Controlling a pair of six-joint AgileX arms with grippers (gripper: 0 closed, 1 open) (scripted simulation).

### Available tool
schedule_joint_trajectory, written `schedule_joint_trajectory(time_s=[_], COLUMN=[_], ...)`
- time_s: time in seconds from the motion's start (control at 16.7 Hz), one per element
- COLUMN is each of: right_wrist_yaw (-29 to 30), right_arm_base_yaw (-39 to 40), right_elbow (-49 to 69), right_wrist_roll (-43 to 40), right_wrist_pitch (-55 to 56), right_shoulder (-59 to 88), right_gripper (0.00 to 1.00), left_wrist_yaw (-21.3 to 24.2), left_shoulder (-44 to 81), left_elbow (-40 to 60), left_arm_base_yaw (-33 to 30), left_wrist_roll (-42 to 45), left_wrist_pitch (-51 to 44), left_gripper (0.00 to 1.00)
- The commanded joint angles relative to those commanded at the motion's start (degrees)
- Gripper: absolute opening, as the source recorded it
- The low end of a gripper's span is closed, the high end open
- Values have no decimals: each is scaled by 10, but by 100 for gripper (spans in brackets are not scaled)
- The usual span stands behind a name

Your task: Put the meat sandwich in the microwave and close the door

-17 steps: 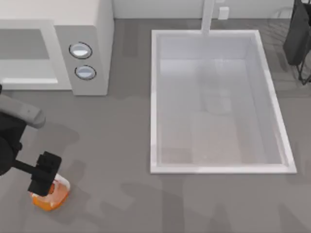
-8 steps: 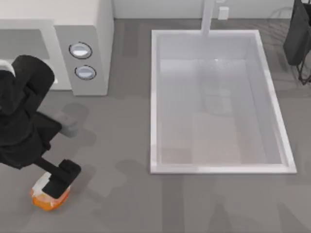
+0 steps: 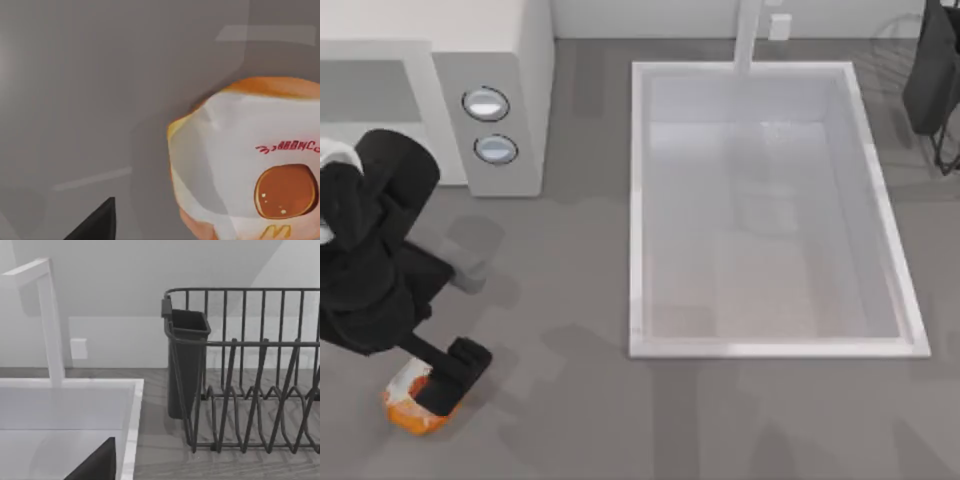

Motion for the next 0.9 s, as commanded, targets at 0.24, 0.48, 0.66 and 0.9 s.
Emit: schedule_joint_trajectory(time_s=[0.24,0.48,0.66,0.9], right_wrist_yaw=[0,0,0,0], right_arm_base_yaw=[0,0,0,0], right_elbow=[0,0,0,0], right_wrist_roll=[0,0,0,0], right_wrist_pitch=[0,0,0,0], right_shoulder=[0,0,0,0], right_gripper=[100,100,100,100], left_wrist_yaw=[0,0,0,0], left_shoulder=[52,84,84,84], left_elbow=[-49,-76,-77,-77], left_arm_base_yaw=[1,1,1,1], left_wrist_roll=[1,3,3,3], left_wrist_pitch=[109,163,163,163], left_gripper=[100,100,100,70])
